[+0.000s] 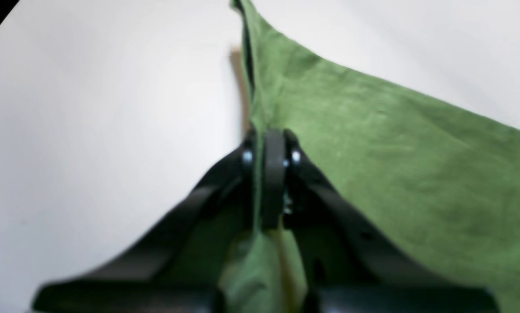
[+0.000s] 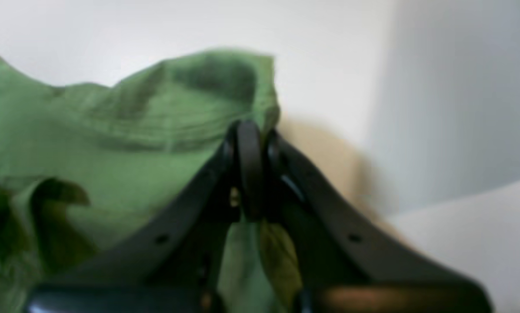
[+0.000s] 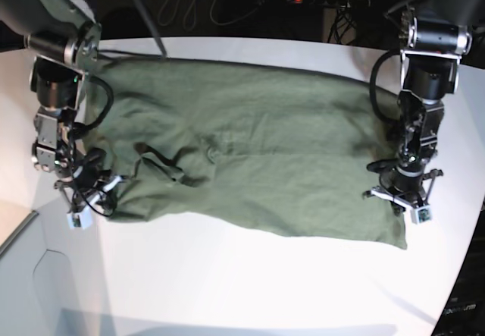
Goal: Layout the t-shirt on the table in an organized manner, then fold the t-shirt properly
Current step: 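Grasp the t-shirt hem corners with both grippers, then fold the hem over toward the collar edge with both grippers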
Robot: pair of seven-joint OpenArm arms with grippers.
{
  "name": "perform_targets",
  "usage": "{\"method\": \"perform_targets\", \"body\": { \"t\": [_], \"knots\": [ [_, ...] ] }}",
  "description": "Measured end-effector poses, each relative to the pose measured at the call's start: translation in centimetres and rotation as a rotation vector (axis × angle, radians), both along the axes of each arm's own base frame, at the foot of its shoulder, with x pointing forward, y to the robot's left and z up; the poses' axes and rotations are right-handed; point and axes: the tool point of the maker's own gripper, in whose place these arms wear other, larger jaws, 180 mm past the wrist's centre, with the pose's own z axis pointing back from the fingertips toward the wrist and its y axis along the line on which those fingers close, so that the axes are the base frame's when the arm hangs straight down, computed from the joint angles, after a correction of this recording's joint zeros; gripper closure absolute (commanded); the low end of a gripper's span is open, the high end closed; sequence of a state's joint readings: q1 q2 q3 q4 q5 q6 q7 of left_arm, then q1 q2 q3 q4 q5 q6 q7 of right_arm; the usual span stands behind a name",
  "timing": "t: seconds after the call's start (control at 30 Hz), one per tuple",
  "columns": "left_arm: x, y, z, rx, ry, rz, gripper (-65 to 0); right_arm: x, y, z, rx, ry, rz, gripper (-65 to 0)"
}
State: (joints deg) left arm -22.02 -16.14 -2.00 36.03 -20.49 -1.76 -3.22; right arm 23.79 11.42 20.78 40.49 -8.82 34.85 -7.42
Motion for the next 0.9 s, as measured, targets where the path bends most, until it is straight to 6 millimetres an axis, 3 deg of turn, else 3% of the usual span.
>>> {"method": "perform_targets", "body": {
  "t": [0.2, 0.37, 0.4, 0.43, 0.47, 0.57, 0.6, 0.7, 0.9],
  "knots": [
    [-1.4, 3.0, 0.5, -0.071, -0.046, 0.129, -0.1, -2.0, 0.6, 2.4, -0.078, -0.101, 0.023, 0.0],
    [-2.8, 2.9, -0.9, -0.078, -0.018, 0.133, -0.1, -4.4, 1.6, 4.0, -0.116, -0.167, 0.04, 0.0],
    [-3.3, 2.9, -1.3, -0.078, -0.01, 0.133, -0.1, -5.3, -8.7, 7.5, -0.224, -0.331, -0.576, 0.0],
    [-3.5, 2.9, -1.5, -0.077, -0.005, 0.135, -0.1, -6.1, -8.8, 7.4, -0.23, -0.329, -0.577, 0.0],
    [-3.5, 2.9, -1.4, -0.077, -0.009, 0.135, -0.1, -6.8, 1.2, 3.7, -0.144, -0.15, 0.029, 0.0],
    [-3.6, 2.9, -1.5, -0.077, -0.009, 0.134, -0.1, -8.0, 0.7, 4.6, -0.133, -0.186, -0.024, 0.0],
    [-3.6, 2.9, -1.6, -0.076, -0.007, 0.134, -0.1, -8.2, -0.4, 4.6, -0.155, -0.185, -0.08, 0.0],
    [-4.2, 3.4, -1.9, -0.085, 0.003, 0.15, -0.1, -9.7, 0.1, 4.7, -0.139, -0.201, -0.054, 0.0],
    [-5.6, 5.5, -2.2, -0.117, -0.006, 0.236, -0.1, -13.6, 3.0, 1.3, -0.089, -0.138, 0.006, 0.0]
  ]
}}
